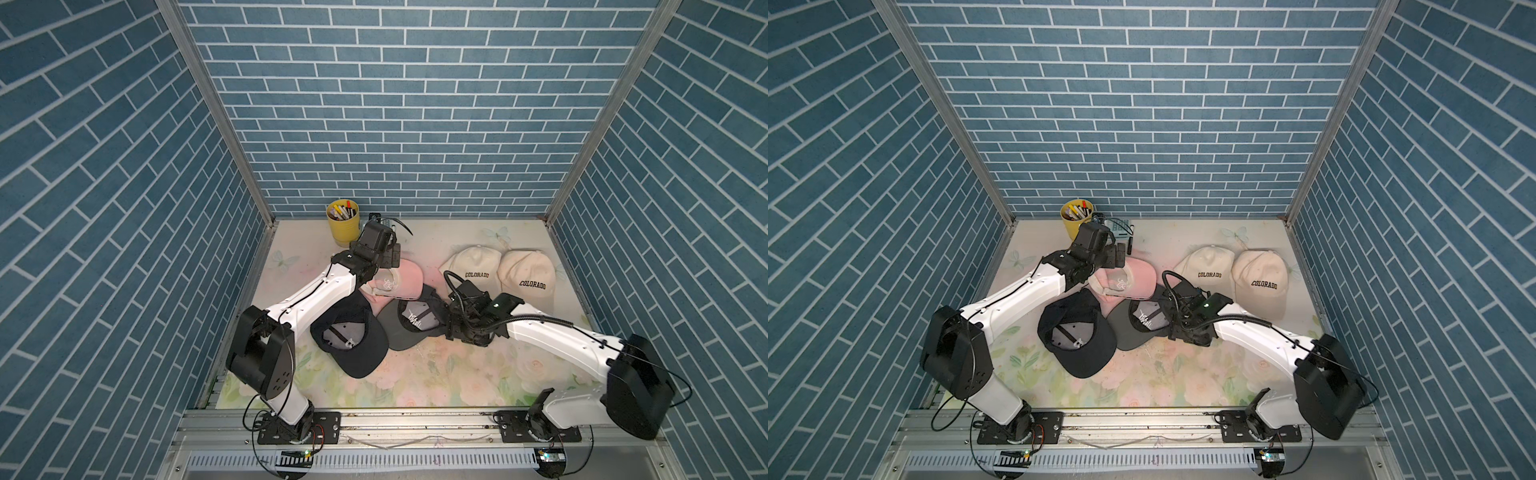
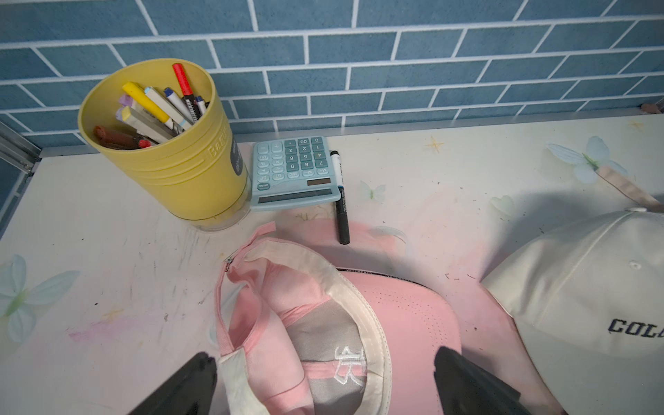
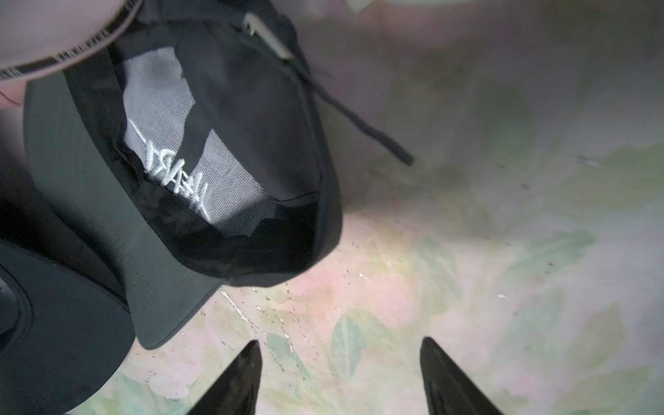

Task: Open the adjustable buckle of the baseball cap
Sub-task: Pick up the baseball cap from the center of the board.

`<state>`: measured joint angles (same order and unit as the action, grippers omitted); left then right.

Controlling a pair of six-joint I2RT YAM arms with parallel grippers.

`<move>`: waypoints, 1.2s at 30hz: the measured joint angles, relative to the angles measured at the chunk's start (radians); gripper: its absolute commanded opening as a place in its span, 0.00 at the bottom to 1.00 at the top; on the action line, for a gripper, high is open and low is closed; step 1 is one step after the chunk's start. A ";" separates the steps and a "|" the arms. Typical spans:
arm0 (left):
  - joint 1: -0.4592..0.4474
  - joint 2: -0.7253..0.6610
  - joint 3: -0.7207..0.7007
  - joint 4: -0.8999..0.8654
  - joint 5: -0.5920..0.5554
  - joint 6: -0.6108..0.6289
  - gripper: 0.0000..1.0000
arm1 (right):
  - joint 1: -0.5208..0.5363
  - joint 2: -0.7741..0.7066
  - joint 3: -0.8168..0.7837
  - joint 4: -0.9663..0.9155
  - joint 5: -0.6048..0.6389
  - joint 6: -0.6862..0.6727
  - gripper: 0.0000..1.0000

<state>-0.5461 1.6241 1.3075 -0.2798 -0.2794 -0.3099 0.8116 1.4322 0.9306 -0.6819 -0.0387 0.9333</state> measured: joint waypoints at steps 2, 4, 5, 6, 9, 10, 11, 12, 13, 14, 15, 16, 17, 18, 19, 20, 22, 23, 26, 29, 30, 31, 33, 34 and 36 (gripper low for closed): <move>0.000 -0.015 -0.016 0.009 -0.001 -0.004 1.00 | 0.005 0.064 0.025 0.029 -0.041 -0.008 0.71; 0.000 -0.028 -0.029 0.010 -0.004 -0.010 1.00 | 0.006 0.114 0.050 0.051 -0.071 -0.022 0.71; 0.000 -0.037 -0.035 0.008 -0.007 -0.013 1.00 | 0.006 0.135 0.064 0.056 -0.082 -0.031 0.71; 0.000 -0.045 -0.042 0.009 -0.010 -0.016 1.00 | 0.006 0.151 0.079 0.059 -0.093 -0.042 0.71; 0.000 -0.078 -0.065 0.008 -0.020 -0.019 1.00 | 0.006 0.190 0.125 0.074 -0.123 -0.065 0.71; 0.000 -0.093 -0.075 0.008 -0.025 -0.019 1.00 | 0.006 0.201 0.138 0.079 -0.132 -0.071 0.71; 0.000 -0.108 -0.082 0.007 -0.031 -0.019 1.00 | 0.006 0.212 0.153 0.084 -0.142 -0.077 0.70; 0.000 -0.121 -0.089 0.008 -0.035 -0.019 1.00 | 0.006 0.221 0.164 0.086 -0.150 -0.078 0.70; 0.001 -0.134 -0.094 0.006 -0.039 -0.018 1.00 | 0.006 0.230 0.176 0.088 -0.158 -0.079 0.69; 0.001 -0.146 -0.097 0.006 -0.042 -0.018 1.00 | 0.007 0.236 0.184 0.089 -0.164 -0.081 0.69; 0.001 -0.153 -0.097 0.006 -0.044 -0.016 1.00 | 0.008 0.236 0.187 0.090 -0.167 -0.082 0.69; 0.001 -0.161 -0.097 0.008 -0.046 -0.014 1.00 | 0.011 0.234 0.186 0.088 -0.168 -0.082 0.70; 0.001 -0.167 -0.097 0.008 -0.047 -0.013 1.00 | 0.013 0.229 0.182 0.090 -0.167 -0.079 0.71; 0.001 -0.172 -0.101 0.011 -0.049 -0.011 1.00 | 0.015 0.221 0.172 0.092 -0.163 -0.075 0.72; 0.001 -0.178 -0.108 0.016 -0.050 -0.008 1.00 | 0.015 0.208 0.156 0.093 -0.156 -0.074 0.72; 0.002 -0.181 -0.115 0.017 -0.050 -0.006 1.00 | 0.014 0.196 0.142 0.091 -0.145 -0.071 0.72; 0.003 -0.180 -0.130 0.024 -0.048 -0.006 1.00 | 0.012 0.192 0.137 0.090 -0.130 -0.066 0.73; 0.005 -0.179 -0.136 0.025 -0.045 -0.006 1.00 | 0.011 0.196 0.141 0.091 -0.124 -0.066 0.74; 0.006 -0.175 -0.144 0.024 -0.035 -0.007 1.00 | 0.005 0.229 0.174 0.094 -0.101 -0.065 0.74; 0.006 -0.174 -0.144 0.029 -0.030 -0.007 1.00 | -0.006 0.257 0.192 0.111 -0.089 -0.066 0.70; 0.006 -0.174 -0.144 0.031 -0.029 -0.008 1.00 | -0.010 0.263 0.193 0.112 -0.086 -0.066 0.69; 0.006 -0.174 -0.144 0.031 -0.028 -0.008 1.00 | -0.016 0.266 0.193 0.111 -0.080 -0.068 0.66; 0.006 -0.174 -0.146 0.034 -0.026 -0.011 1.00 | -0.035 0.266 0.193 0.110 -0.067 -0.078 0.52; 0.006 -0.175 -0.150 0.038 -0.026 -0.014 1.00 | -0.051 0.264 0.193 0.111 -0.061 -0.091 0.44; 0.007 -0.178 -0.164 0.043 -0.025 -0.019 1.00 | -0.094 0.264 0.192 0.113 -0.060 -0.106 0.38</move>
<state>-0.5388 1.4460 1.1439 -0.2367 -0.3046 -0.3290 0.7177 1.6966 1.1229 -0.5686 -0.0982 0.8276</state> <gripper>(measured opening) 0.997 0.420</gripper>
